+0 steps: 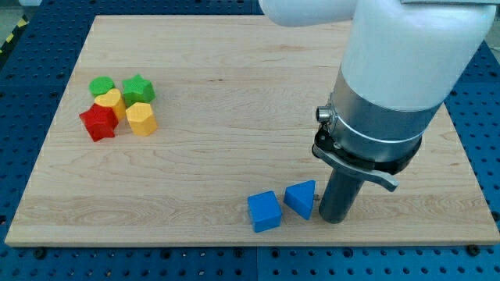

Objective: Push the red circle into the blue blocks

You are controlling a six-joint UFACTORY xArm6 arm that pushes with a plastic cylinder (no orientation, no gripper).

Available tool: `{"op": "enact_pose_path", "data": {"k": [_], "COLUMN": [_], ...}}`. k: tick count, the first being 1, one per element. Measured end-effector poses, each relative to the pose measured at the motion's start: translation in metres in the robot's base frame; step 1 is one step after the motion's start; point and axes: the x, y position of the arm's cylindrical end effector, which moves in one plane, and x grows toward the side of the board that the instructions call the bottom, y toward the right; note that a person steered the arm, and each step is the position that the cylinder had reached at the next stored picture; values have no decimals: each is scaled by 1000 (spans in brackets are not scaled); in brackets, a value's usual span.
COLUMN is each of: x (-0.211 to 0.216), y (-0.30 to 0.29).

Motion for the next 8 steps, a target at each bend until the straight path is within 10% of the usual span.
{"op": "enact_pose_path", "data": {"k": [6,8], "x": [-233,-308], "y": [248,183]}}
